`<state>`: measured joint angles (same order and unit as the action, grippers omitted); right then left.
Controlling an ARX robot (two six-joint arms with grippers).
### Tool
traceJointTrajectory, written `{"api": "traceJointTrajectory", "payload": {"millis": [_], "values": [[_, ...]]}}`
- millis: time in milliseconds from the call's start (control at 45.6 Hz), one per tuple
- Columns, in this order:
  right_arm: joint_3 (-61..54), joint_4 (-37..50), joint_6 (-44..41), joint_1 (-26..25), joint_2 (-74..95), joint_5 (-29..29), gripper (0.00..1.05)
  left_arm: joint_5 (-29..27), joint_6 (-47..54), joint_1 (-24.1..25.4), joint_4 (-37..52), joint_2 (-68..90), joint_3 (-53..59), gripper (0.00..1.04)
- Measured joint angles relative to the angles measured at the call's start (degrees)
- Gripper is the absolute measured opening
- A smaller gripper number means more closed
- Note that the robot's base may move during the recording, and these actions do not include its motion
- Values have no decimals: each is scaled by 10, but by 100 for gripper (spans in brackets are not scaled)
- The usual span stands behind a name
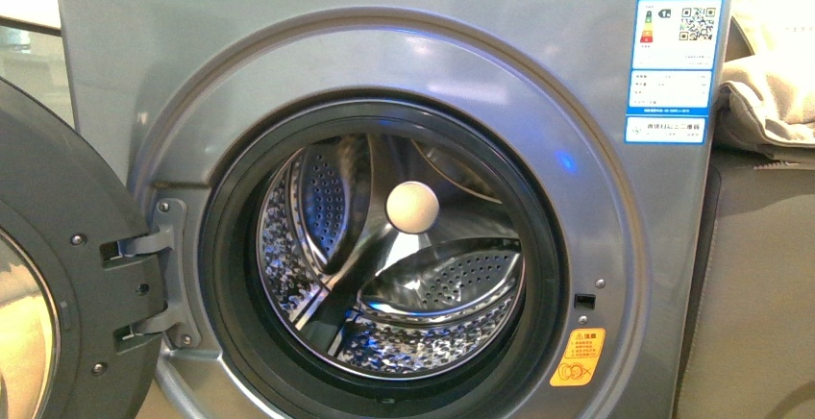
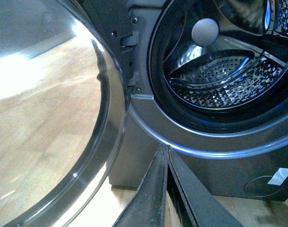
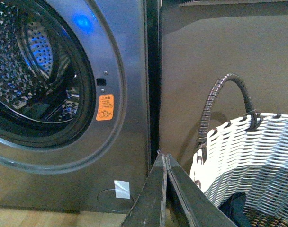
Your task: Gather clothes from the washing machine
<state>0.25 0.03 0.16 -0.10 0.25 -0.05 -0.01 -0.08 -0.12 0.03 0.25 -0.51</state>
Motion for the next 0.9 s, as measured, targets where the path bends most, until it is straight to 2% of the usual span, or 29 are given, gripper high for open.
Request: {"api": "traceJointTrajectory", "payload": {"millis": [285, 329, 767, 899], "values": [[0, 0, 0, 0, 0, 0, 2, 0, 0, 0, 0, 0, 0, 4], [0, 0, -1, 0, 0, 0, 4, 0, 0, 0, 0, 0, 0, 11], [0, 0, -1, 0, 0, 0, 74, 0, 0, 0, 0, 0, 0, 83], [0, 0, -1, 0, 0, 0, 94, 0, 0, 0, 0, 0, 0, 100]]}}
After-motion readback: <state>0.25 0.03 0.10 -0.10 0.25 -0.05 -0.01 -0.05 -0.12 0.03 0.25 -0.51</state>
